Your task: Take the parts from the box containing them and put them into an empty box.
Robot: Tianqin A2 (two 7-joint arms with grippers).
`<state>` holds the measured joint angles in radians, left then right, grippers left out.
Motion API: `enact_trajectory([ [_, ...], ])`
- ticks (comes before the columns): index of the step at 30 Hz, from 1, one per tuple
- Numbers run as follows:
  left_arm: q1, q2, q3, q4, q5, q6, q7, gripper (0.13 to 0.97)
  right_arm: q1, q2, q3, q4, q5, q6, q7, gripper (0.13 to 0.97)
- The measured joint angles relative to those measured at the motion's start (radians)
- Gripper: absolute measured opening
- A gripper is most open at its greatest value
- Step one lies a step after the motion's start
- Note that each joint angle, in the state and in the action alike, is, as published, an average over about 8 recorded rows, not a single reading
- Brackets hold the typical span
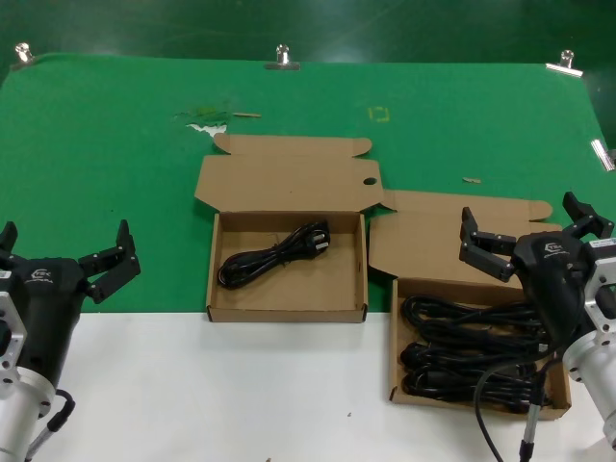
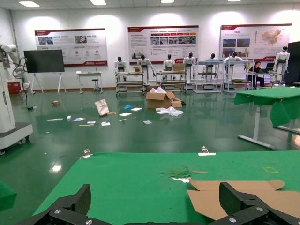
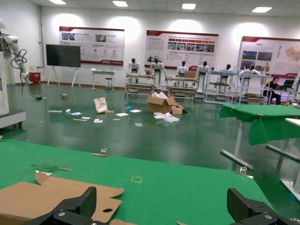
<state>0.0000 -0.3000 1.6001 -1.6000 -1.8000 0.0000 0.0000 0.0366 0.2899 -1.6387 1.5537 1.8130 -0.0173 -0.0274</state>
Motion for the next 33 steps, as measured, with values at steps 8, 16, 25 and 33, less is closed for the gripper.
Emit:
enact_trajectory([
  [8,0.0,0.0,0.0,0.0,0.0,0.0,0.0,0.966,0.0,0.0,0.0,0.0,0.0,0.0,0.0,0.966],
  [16,0.0,0.0,0.0,0.0,0.0,0.0,0.0,0.966,0.0,0.0,0.0,0.0,0.0,0.0,0.0,0.966],
  [25,0.0,0.0,0.0,0.0,0.0,0.0,0.0,0.966,0.0,0.0,0.0,0.0,0.0,0.0,0.0,0.966],
  [33,0.0,0.0,0.0,0.0,0.0,0.0,0.0,0.966,0.0,0.0,0.0,0.0,0.0,0.0,0.0,0.966],
])
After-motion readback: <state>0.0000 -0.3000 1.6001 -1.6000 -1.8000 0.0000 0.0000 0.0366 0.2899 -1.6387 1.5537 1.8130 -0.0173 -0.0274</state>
